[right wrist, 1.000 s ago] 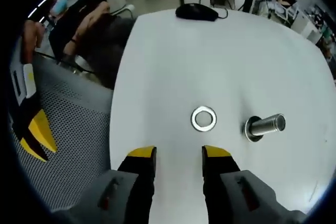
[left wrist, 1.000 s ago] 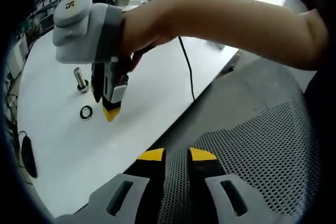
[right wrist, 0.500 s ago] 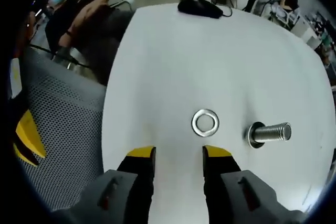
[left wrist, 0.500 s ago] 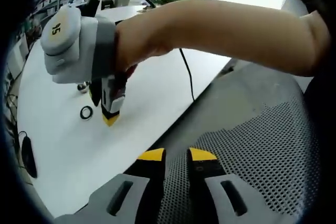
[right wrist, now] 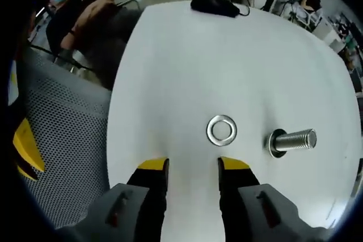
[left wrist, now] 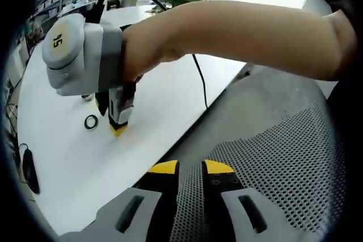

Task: Place the washer onto the threaded stud by aligning its center hole with the stud, sliding it down to the base, and recovering from edge contact or off-axis alignment until the washer reaches the visible bottom stop.

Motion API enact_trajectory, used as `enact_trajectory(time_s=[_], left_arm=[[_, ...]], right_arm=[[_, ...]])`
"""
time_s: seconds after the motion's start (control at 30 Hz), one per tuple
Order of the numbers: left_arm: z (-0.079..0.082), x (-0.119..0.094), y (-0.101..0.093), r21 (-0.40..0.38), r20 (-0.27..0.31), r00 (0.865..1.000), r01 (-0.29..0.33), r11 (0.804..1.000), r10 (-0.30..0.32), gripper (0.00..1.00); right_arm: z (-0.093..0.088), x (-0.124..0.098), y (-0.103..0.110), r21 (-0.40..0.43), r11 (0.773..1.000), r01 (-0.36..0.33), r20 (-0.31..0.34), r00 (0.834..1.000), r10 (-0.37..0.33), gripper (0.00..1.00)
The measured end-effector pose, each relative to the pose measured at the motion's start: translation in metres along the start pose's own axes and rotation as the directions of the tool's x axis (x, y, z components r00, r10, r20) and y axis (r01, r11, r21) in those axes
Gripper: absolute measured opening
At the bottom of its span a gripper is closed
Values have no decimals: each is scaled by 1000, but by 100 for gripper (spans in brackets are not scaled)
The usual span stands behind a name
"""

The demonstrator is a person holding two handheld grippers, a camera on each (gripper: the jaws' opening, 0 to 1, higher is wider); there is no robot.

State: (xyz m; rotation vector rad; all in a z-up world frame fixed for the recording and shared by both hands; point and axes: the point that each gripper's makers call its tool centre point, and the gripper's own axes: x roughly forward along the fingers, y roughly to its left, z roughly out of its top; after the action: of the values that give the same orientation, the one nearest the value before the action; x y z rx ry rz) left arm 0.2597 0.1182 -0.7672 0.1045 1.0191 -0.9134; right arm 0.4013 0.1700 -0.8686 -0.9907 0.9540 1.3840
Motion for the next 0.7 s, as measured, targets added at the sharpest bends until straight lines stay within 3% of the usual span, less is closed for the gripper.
enact_trajectory(time_s=[0.17, 0.33, 0.7], left_arm=[[-1, 0, -1, 3, -3, 1000, 3, 1000, -3, 14], [0, 0, -1, 4, 0, 1000, 3, 1000, -3, 14], [0, 0, -1, 2, 0, 1000, 4, 1000, -4, 14]], right_arm=[[1, 0, 0, 5, 1000, 0, 10, 1000, 0, 36], [14, 4, -11, 69, 997, 19, 96, 995, -26, 36], [35, 11, -28, 90, 996, 30, 121, 992, -40, 36]])
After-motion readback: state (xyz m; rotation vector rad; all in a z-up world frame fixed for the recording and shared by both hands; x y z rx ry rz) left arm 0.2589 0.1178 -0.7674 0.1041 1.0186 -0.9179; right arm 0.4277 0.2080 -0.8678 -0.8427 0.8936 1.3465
